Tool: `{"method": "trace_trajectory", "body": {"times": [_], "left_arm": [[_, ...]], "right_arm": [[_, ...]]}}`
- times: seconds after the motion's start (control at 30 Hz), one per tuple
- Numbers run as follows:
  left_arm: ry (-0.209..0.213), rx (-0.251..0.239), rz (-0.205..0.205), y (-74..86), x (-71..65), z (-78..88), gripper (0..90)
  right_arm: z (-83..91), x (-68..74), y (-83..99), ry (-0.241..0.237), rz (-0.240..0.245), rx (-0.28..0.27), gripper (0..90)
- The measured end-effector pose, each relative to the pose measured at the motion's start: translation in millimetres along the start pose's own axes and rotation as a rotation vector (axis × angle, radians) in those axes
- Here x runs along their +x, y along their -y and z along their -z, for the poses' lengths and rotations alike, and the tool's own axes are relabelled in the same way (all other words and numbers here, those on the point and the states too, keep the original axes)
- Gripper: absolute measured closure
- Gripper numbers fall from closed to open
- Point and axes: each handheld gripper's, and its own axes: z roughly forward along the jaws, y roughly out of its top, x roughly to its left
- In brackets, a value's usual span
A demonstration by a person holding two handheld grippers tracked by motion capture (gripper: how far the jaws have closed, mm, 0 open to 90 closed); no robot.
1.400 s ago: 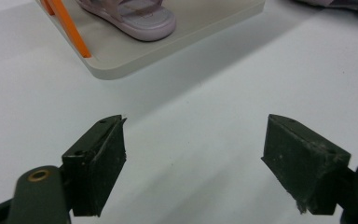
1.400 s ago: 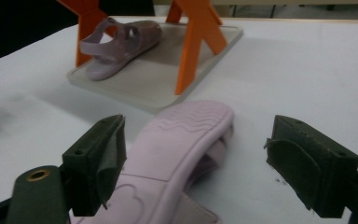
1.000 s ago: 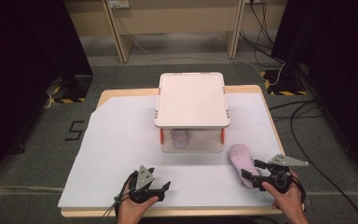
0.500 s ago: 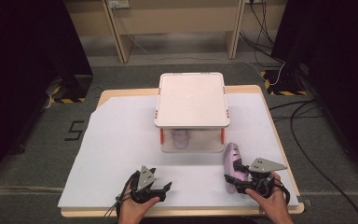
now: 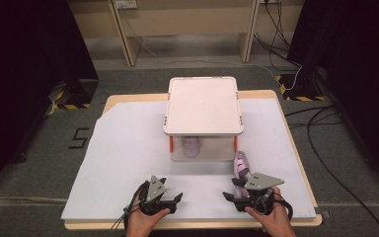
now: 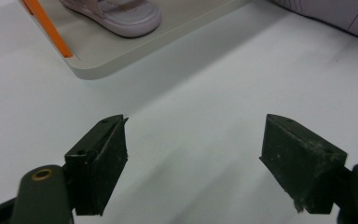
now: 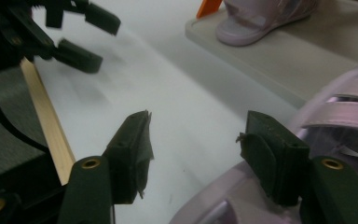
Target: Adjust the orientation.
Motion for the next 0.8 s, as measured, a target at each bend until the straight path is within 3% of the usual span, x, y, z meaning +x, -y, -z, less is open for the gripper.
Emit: {"method": "trace_trajectory", "body": {"times": [0.03, 0.07, 0.57, 0.7, 0.73, 0.8], "left_arm": [[0.000, 0.000, -0.001, 0.0, 0.0, 0.0, 21.9], [0.001, -0.001, 0.000, -0.1, 0.1, 0.2, 22.0], [0.002, 0.001, -0.004, 0.1, -0.4, -0.4, 22.0], [0.001, 0.000, -0.004, 0.0, 0.1, -0.1, 22.1], [0.002, 0.000, -0.004, 0.0, 0.3, 0.0, 22.0], [0.000, 0.000, -0.004, 0.0, 0.5, 0.1, 22.1]], "right_arm": [[0.0, 0.0, 0.0, 0.000, 0.000, 0.000, 41.8], [-4.6, 5.0, -2.3, 0.002, 0.032, 0.007, 40.9], [-24.1, 21.6, -14.4, -0.053, 0.053, 0.002, 37.6], [-20.8, 22.3, -17.6, -0.082, 0.024, -0.034, 38.0], [-16.8, 22.3, -19.8, -0.100, 0.009, -0.065, 32.9], [-14.7, 22.1, -20.9, -0.093, 0.007, -0.063, 33.8]]}}
